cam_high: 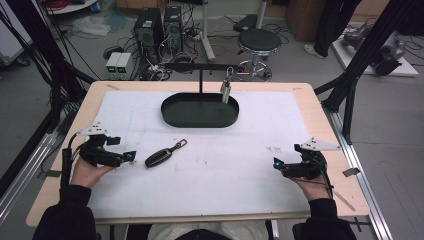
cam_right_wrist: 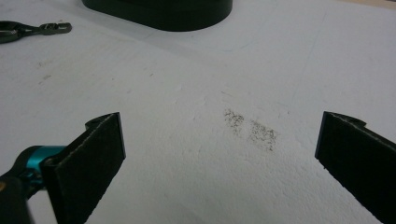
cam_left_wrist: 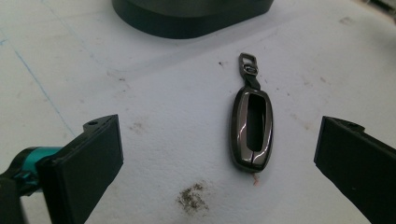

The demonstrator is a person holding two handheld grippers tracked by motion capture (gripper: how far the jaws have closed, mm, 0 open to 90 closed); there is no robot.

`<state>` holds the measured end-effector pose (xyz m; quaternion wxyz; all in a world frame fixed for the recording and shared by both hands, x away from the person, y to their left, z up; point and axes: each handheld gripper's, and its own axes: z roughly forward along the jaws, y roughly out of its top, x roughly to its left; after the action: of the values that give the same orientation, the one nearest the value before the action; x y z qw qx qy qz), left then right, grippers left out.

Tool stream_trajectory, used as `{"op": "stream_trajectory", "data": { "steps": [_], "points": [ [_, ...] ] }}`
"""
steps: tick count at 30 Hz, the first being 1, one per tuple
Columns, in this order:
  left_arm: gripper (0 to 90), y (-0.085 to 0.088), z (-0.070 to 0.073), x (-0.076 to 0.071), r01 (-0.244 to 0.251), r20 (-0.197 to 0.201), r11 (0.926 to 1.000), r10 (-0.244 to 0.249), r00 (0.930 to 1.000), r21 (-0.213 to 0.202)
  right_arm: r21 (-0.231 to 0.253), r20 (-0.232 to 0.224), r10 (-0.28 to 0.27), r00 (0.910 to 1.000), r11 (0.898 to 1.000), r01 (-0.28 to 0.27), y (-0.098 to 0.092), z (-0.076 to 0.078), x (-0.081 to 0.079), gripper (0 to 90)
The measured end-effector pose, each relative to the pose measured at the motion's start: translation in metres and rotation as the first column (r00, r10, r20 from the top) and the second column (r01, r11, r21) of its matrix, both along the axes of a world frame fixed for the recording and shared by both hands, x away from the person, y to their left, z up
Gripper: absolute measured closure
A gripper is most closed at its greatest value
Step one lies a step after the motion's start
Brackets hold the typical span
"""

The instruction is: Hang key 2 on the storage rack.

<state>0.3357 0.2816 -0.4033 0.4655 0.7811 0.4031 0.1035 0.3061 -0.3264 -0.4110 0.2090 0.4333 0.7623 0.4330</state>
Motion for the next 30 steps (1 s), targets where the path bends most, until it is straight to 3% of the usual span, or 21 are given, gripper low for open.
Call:
{"op": "stream_trajectory", "data": {
  "steps": [5, 13, 17, 21, 24, 26, 28, 29, 30],
  "points": [
    [1.7, -0.015, 0.006, 0.012, 0.045, -0.026, 0.9982, -0.044, 0.9987, 0.04, -0.01, -0.014, 0.005, 0.9999, 1.0, -0.006, 0.0, -0.004, -0.001, 0.7],
    [2.3, -0.039, 0.013, 0.033, 0.11, -0.068, 0.9885, -0.104, 0.9923, 0.103, -0.022, -0.034, 0.021, 0.9992, 1.0, -0.022, 0.004, -0.009, 0.002, 0.7],
    [2.5, -0.055, 0.011, 0.043, 0.143, -0.097, 0.9785, -0.129, 0.9869, 0.149, -0.02, -0.042, 0.028, 0.9987, 0.999, -0.029, 0.005, -0.011, 0.004, 0.7],
    [4.4, -0.074, 0.01, 0.056, 0.192, -0.148, 0.9626, -0.165, 0.9751, 0.191, -0.023, -0.046, 0.039, 0.9982, 0.999, -0.04, 0.009, -0.012, 0.004, 0.7],
    [7.5, -0.08, 0.009, 0.059, 0.201, -0.155, 0.9594, -0.172, 0.9728, 0.197, -0.028, -0.038, 0.043, 0.9984, 0.999, -0.044, 0.009, -0.011, 0.005, 0.7],
    [10.5, -0.084, 0.007, 0.061, 0.21, -0.179, 0.9606, -0.177, 0.9678, 0.182, -0.025, -0.042, 0.037, 0.9984, 0.999, -0.038, 0.009, -0.011, 0.004, 0.7],
    [12.0, -0.09, 0.003, 0.063, 0.208, -0.199, 0.9552, -0.167, 0.9658, 0.21, -0.024, -0.044, 0.032, 0.9985, 0.999, -0.033, 0.008, -0.011, 0.004, 0.7],
    [12.9, -0.097, 0.001, 0.065, 0.209, -0.212, 0.9458, -0.158, 0.9644, 0.248, -0.019, -0.045, 0.032, 0.9985, 0.999, -0.033, 0.008, -0.011, 0.004, 0.7],
    [12.9, -0.097, 0.001, 0.065, 0.209, -0.212, 0.9458, -0.158, 0.9644, 0.248, -0.019, -0.045, 0.032, 0.9985, 0.999, -0.033, 0.008, -0.011, 0.004, 0.7]
  ]
}}
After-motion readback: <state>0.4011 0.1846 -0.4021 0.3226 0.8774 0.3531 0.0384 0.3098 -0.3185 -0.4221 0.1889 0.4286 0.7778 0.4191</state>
